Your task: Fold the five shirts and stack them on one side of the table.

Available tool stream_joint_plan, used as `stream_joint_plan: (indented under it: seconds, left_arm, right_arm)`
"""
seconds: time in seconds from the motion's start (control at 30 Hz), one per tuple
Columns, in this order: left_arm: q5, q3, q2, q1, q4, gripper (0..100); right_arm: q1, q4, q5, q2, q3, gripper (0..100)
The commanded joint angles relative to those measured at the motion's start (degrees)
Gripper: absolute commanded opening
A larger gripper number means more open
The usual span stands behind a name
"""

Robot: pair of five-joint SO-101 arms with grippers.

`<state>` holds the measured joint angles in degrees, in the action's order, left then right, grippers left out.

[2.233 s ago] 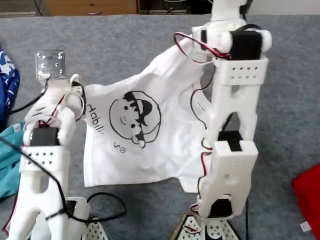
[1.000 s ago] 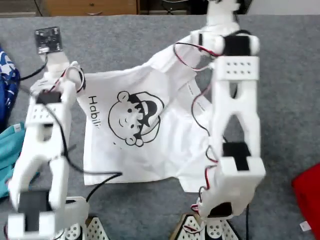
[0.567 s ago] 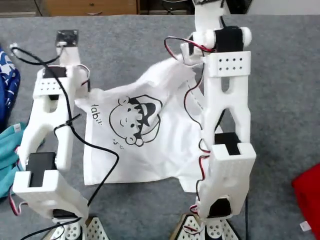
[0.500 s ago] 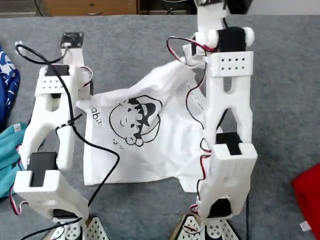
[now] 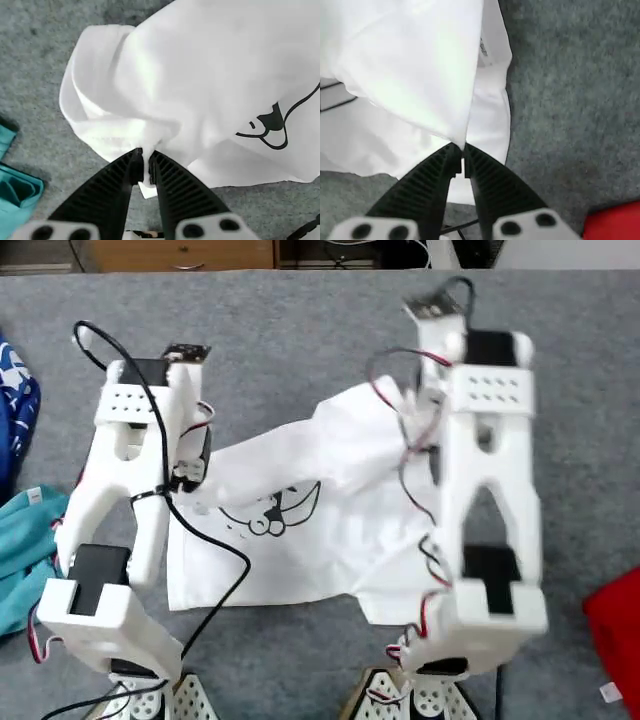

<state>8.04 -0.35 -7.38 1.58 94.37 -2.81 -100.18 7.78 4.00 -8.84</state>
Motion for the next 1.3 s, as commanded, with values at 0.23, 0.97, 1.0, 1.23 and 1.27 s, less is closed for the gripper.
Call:
stream_joint_plan:
  seconds: [0.23,0.97,1.0,1.23,1.27]
  left_arm:
    - [-9.05,9.41,0.48,3.69,0.62,2]
    - [-6.51,26.55,19.65,24.26,1.41,2]
    - [-6.51,27.43,21.49,24.44,1.41,2]
    - [-5.98,33.93,26.77,18.73,1.41,2]
    - [-5.89,34.37,26.77,18.02,1.32,2]
  right_arm:
    - [-12.18,14.15,18.02,-24.22,36.35,0.7]
    - [-26.77,16.97,25.32,-33.71,54.11,0.7]
    - [-26.86,16.88,25.85,-33.71,54.99,0.7]
    - [-27.38,17.49,28.13,-33.89,60.09,0.7]
    - [-27.74,18.11,28.13,-33.89,60.26,0.7]
